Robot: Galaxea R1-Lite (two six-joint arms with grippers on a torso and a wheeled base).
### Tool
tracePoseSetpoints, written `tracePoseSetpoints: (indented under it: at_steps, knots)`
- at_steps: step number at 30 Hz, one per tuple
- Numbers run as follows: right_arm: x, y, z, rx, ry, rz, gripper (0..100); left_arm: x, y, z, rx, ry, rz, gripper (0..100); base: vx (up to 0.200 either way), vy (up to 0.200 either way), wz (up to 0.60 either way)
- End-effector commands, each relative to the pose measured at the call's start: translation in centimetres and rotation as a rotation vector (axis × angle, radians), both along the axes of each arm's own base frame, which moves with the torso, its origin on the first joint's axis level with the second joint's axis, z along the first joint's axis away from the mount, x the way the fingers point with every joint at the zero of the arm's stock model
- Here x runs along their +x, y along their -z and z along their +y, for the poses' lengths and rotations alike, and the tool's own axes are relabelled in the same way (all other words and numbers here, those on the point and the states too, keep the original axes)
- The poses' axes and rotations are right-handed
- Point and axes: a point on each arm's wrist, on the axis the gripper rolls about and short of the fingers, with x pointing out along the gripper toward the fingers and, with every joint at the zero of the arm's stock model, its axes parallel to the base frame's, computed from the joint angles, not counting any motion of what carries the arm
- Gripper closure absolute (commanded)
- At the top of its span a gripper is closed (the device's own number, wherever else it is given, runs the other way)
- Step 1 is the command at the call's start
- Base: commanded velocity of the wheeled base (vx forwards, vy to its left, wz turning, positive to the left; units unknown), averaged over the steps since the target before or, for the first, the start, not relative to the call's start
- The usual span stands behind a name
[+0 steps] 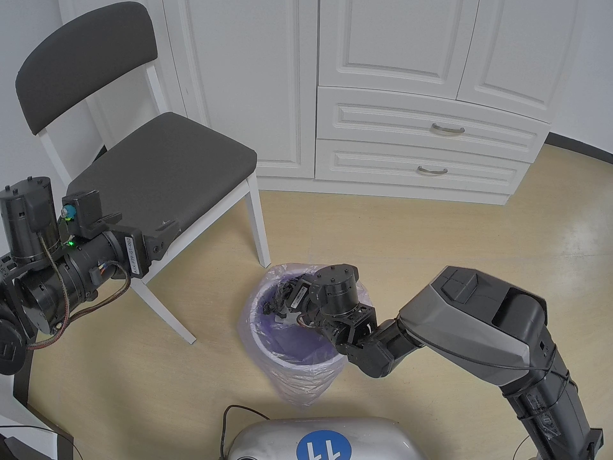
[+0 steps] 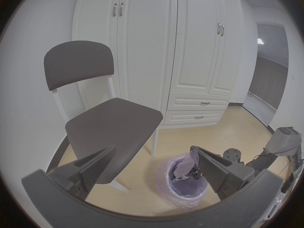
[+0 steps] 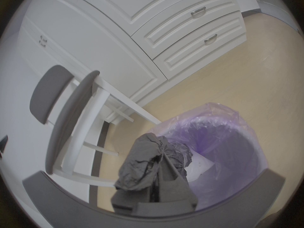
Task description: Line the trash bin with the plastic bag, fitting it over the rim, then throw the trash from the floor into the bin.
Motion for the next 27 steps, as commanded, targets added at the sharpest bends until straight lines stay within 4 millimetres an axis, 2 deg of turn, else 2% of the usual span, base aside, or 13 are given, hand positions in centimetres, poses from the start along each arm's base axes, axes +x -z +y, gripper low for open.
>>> tracePoseSetpoints:
  at_steps: [1, 5, 7, 11, 21, 27]
  knots:
    - [-1.1, -0.5, -0.5, -0.066, -0.025, -0.005, 100, 0.1, 0.1, 0.0, 0.001, -0.002, 0.003, 0, 0.000, 0.000, 0.00]
    - [-2.2, -2.5, -0.9, -0.097, -0.046, -0.026, 100, 0.0, 0.1, 0.0, 0.001, -0.002, 0.003, 0, 0.000, 0.000, 0.00]
    - [-3.2, -4.3, -0.8, -0.099, -0.063, -0.045, 100, 0.0, 0.0, 0.1, 0.000, -0.003, 0.000, 0, 0.000, 0.000, 0.00]
    - [-4.2, -6.1, -0.7, -0.082, -0.079, -0.065, 100, -0.1, 0.0, 0.1, -0.001, -0.003, -0.003, 0, 0.000, 0.000, 0.00]
    - [-6.0, -6.6, -0.9, -0.163, -0.117, -0.041, 100, -0.1, -0.1, 0.2, -0.003, -0.005, -0.007, 0, 0.000, 0.000, 0.00]
    - [-6.5, -5.4, -0.8, -0.244, -0.136, 0.050, 100, -0.1, -0.1, 0.2, -0.002, -0.006, -0.007, 0, 0.000, 0.000, 0.00]
